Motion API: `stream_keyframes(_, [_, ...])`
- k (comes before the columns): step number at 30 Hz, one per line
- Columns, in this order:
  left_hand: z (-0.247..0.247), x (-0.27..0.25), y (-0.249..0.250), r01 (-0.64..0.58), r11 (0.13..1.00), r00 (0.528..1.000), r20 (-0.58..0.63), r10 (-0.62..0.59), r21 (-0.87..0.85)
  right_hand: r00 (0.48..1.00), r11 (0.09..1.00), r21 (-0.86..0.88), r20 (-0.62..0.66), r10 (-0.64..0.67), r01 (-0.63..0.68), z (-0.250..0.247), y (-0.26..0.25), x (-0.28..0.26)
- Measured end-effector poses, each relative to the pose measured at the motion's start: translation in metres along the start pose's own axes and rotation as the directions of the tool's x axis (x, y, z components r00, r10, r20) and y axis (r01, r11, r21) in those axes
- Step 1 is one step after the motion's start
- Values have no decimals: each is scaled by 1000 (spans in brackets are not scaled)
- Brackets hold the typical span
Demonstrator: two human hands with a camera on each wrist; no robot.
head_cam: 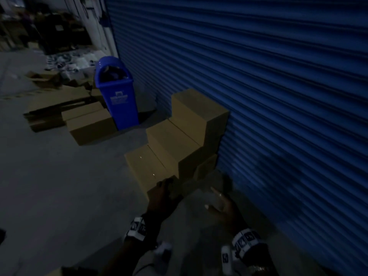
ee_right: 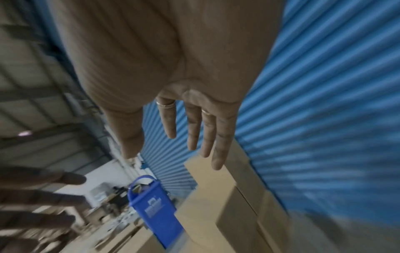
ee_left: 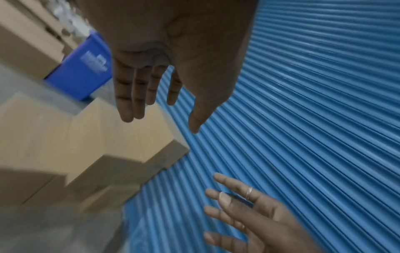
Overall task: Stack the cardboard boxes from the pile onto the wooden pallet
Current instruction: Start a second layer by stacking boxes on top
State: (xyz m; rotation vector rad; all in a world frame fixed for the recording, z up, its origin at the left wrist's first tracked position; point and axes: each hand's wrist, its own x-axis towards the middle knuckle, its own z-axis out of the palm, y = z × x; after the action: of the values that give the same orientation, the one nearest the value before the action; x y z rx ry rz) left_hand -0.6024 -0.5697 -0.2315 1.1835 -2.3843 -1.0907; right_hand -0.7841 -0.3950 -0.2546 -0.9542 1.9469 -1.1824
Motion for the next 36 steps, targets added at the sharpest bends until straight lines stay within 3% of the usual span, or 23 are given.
stream_keyframes(3, [-4,49,24,37,999,998,-47,-39,-30,998,994,91,19,-59,57,-28,-18,57])
stream_keyframes(6, [-1,97,37,38,997,994,-99,-44,-63,999,990,138,32,-25,21,-49,-24,116])
stream_keyframes(12, [18,205,49,52,972,981,-172,-93,-229,993,991,128,-117,-19,34,-103,-39,242])
stream_keyframes(17, [46,343,63,-53,990,977,-214,24,-132,986,997,-41,-153,-66,60,-162,-50,377])
stream_keyframes(22, [76,478,106,-12,986,998,-57,3,-164,992,972,-235,-129,-12,-19,-204,-61,502])
stream_keyframes(27, [97,574,132,101,985,995,-5,-103,-140,998,952,-303,-37,44,-54,-231,-54,592])
stream_keyframes(32, [124,648,120,274,957,962,51,-270,-95,993,928,-357,18,120,-105,-240,-4,688])
stream_keyframes(36, [150,678,110,390,919,920,62,-386,-62,968,913,-370,109,226,-171,-239,45,745])
